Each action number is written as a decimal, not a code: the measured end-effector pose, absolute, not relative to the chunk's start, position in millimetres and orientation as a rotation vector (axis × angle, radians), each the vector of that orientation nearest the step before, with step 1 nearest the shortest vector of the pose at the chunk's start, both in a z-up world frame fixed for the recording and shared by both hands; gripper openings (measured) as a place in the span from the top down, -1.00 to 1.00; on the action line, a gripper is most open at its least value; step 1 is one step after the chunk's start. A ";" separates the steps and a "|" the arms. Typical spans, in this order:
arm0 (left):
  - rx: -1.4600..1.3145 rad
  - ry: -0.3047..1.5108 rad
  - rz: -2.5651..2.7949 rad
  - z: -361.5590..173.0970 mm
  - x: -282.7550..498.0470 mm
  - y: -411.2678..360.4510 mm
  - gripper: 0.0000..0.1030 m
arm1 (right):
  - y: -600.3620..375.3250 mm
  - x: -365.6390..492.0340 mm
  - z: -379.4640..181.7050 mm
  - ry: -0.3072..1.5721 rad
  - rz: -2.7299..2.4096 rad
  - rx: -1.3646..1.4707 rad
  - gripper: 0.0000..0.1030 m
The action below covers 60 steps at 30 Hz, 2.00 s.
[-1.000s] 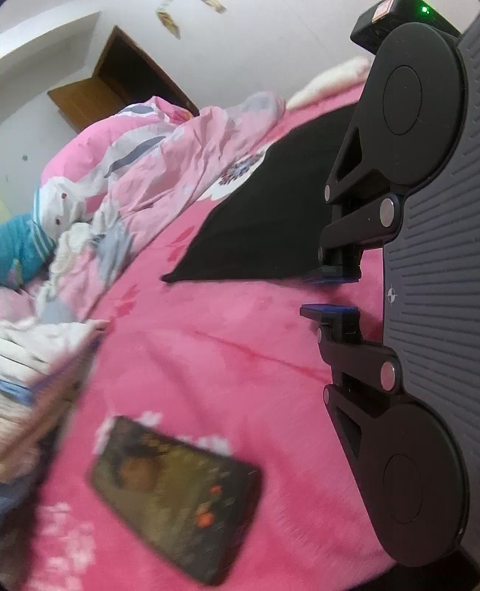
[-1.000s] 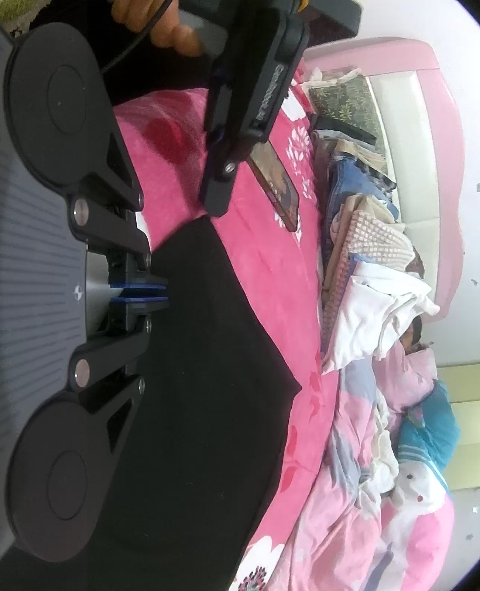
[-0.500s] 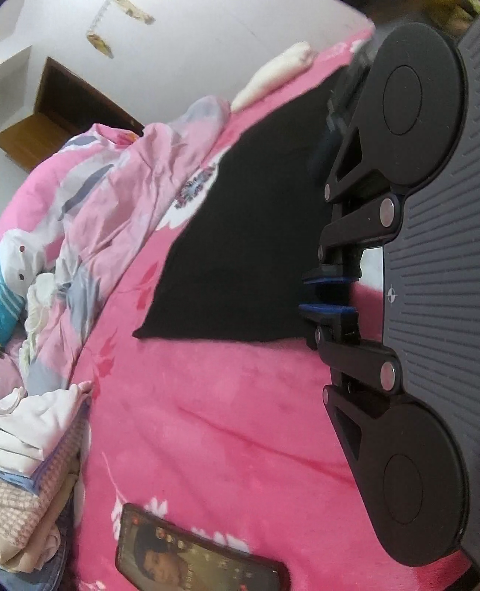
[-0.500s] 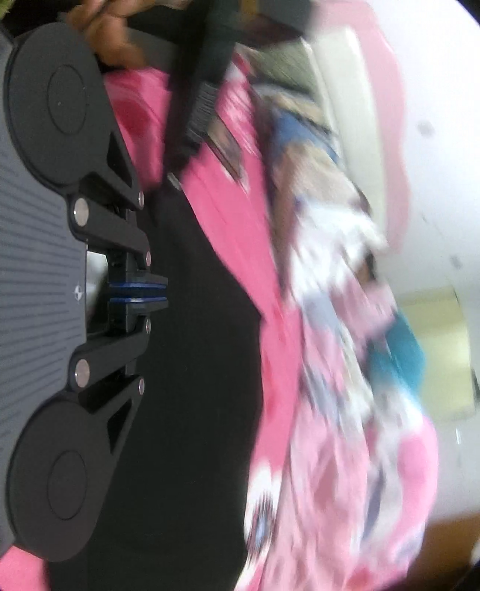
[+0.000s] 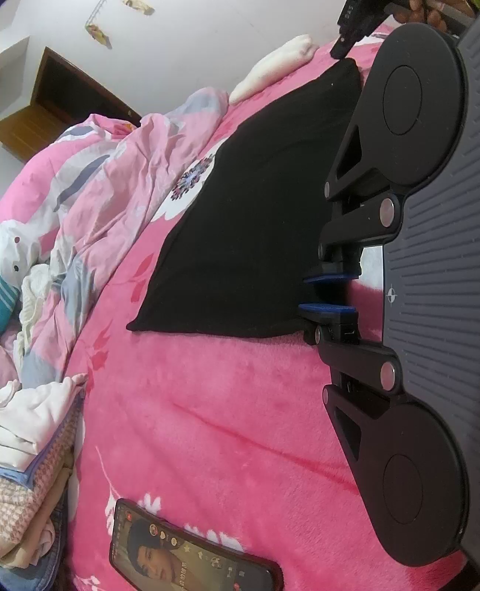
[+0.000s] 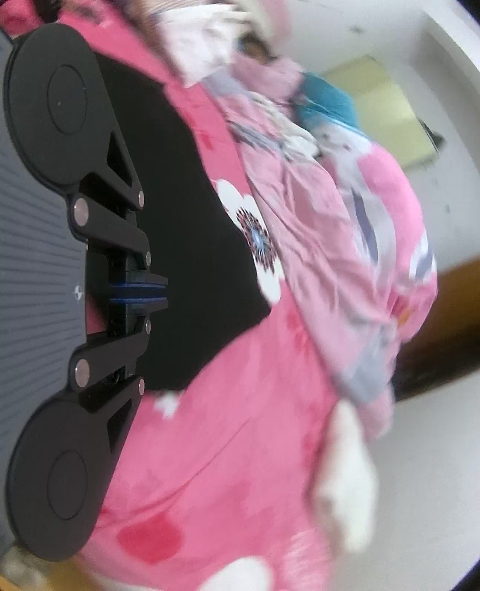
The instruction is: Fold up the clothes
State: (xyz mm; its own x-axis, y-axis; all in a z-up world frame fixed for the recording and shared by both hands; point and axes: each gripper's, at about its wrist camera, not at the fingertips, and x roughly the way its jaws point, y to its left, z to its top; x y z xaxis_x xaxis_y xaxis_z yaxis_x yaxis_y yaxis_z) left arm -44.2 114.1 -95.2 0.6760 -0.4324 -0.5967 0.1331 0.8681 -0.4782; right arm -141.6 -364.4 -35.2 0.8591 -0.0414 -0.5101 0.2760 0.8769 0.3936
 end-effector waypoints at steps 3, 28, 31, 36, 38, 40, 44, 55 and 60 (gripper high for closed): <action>-0.415 0.769 -0.323 -94.5 -44.8 112.4 0.76 | -375.4 -133.8 -43.8 0.553 -0.149 0.470 0.91; -0.403 0.752 -0.367 -97.4 -47.2 115.3 0.66 | -455.7 -119.4 -61.7 0.551 -0.201 0.865 0.98; -0.399 0.748 -0.364 -97.3 -48.6 114.6 0.66 | -450.2 -98.9 -55.2 0.533 -0.112 0.893 0.97; -0.356 0.738 -0.362 -95.7 -50.7 110.1 0.65 | -461.4 -60.8 -80.8 0.608 -0.148 0.921 1.00; -0.332 0.733 -0.365 -95.2 -51.4 107.6 0.64 | -475.4 -64.3 -86.5 0.584 -0.194 0.957 1.00; -0.314 0.728 -0.369 -94.8 -51.7 105.8 0.60 | -477.3 -69.2 -76.8 0.557 -0.243 0.923 0.98; -0.322 0.729 -0.373 -95.2 -50.2 105.1 0.52 | -473.9 -53.3 -68.9 0.540 -0.145 0.944 0.95; -0.301 0.730 -0.380 -94.2 -49.3 103.1 0.50 | -496.1 -21.9 -82.6 0.551 -0.190 1.062 0.95; -0.305 0.726 -0.379 -95.2 -50.0 103.2 0.50 | -474.9 22.6 -88.6 0.665 -0.062 1.041 0.94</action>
